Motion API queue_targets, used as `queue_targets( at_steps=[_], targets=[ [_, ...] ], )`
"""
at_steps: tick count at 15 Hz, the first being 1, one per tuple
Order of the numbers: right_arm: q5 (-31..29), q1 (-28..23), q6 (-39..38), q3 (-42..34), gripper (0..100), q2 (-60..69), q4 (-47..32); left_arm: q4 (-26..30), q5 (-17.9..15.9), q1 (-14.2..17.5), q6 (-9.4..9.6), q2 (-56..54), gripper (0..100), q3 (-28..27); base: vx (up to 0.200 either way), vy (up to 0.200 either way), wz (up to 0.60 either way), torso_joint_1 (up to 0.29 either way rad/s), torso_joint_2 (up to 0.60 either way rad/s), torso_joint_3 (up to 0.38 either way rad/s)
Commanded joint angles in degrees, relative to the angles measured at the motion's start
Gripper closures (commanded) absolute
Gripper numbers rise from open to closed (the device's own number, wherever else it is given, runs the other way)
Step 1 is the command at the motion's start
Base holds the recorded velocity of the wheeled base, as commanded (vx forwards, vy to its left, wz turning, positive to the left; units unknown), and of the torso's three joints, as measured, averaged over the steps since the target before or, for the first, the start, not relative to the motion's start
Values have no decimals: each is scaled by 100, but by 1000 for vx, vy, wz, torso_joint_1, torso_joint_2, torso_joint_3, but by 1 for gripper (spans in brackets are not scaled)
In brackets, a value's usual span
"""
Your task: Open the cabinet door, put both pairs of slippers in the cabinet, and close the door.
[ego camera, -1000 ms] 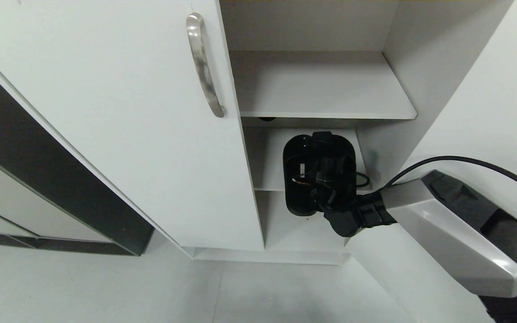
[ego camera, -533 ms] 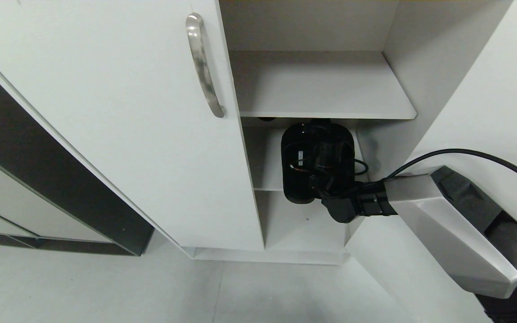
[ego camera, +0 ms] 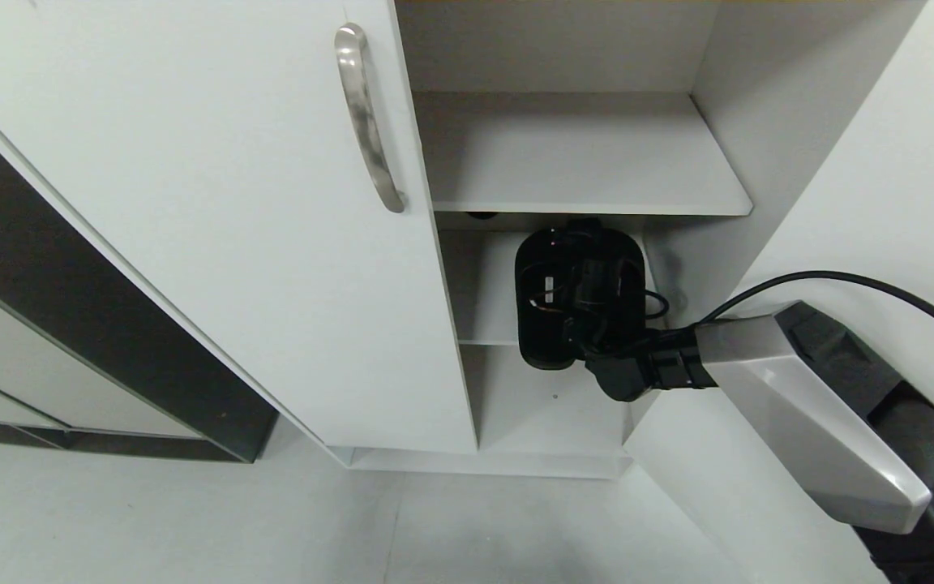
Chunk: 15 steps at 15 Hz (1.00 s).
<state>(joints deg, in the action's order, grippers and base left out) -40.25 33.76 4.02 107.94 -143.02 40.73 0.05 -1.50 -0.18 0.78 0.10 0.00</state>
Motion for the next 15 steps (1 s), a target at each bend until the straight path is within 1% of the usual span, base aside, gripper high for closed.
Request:
queue_targets(
  at_steps=[1,3,4,9,11,14,15],
  targets=[
    [0,-18,2,8,100,-86,5,4,1,1,1,8,100,0,0,0,0,0,0,0],
    [0,-18,2,8,100,-103,5,4,1,1,1,8,100,0,0,0,0,0,0,0],
    [0,-18,2,8,0,-103,-4,4,1,1,1,8,100,0,0,0,0,0,0,0],
    [-9,-1,2,-185,0,-15,23,4,-8,1,1,8,100,0,0,0,0,0,0,0],
    [-9,70,-16,-730,0,327,207,4,-8,1,1,8,100,0,0,0,0,0,0,0],
    [-18,219,-7,-1846,0,890,814,4,-8,1,-8,8,100,0,0,0,0,0,0,0],
    [-35,289,2,-2321,0,1092,1078,-5,-8,1,-16,8,100,0,0,0,0,0,0,0]
  ],
)
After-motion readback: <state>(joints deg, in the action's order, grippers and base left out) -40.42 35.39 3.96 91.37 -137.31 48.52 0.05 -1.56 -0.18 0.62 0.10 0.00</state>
